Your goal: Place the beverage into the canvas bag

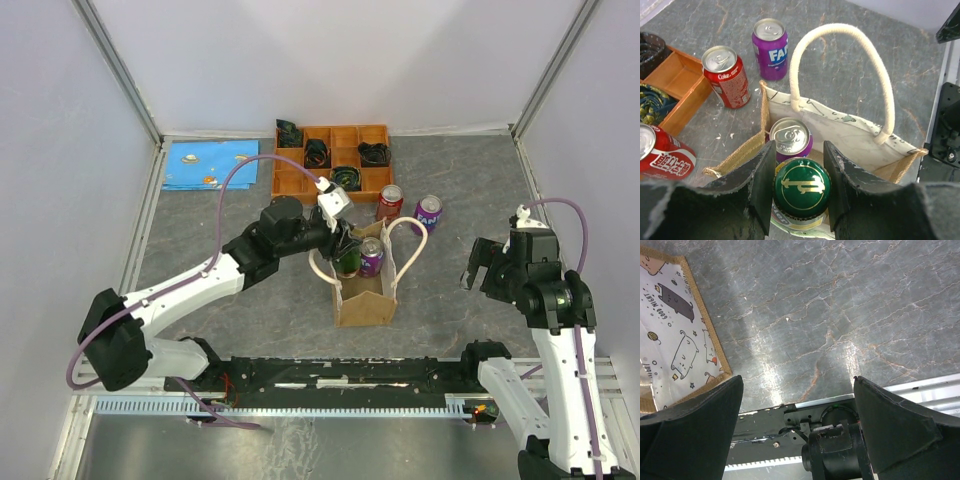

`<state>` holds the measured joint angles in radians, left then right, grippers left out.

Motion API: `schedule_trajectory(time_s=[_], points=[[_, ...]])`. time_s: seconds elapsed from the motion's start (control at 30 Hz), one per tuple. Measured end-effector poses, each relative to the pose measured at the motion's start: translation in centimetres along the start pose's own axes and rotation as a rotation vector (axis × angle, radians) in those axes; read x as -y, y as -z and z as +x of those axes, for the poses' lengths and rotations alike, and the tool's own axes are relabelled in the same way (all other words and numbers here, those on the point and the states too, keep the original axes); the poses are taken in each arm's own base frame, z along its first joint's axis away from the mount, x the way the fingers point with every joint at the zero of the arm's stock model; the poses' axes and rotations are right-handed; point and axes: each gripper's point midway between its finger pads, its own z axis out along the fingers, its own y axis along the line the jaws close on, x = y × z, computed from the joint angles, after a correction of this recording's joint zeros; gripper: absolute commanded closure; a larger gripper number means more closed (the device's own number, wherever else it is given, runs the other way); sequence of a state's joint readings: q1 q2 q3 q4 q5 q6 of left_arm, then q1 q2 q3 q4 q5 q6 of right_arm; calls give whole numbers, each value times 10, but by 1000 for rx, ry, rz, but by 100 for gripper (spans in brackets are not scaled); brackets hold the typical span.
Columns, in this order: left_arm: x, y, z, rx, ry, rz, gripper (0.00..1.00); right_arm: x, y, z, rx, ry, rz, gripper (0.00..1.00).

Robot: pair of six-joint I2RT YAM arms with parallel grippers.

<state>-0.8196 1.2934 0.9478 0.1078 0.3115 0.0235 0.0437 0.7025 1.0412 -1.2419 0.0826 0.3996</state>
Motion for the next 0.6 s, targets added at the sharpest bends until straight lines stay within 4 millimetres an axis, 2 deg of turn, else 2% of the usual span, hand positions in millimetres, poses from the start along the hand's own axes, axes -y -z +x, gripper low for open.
schedule_trajectory(time_s=[0.6], points=[[-23, -26, 46, -69, -35, -71, 97, 1, -2, 2, -12, 1, 5, 1]])
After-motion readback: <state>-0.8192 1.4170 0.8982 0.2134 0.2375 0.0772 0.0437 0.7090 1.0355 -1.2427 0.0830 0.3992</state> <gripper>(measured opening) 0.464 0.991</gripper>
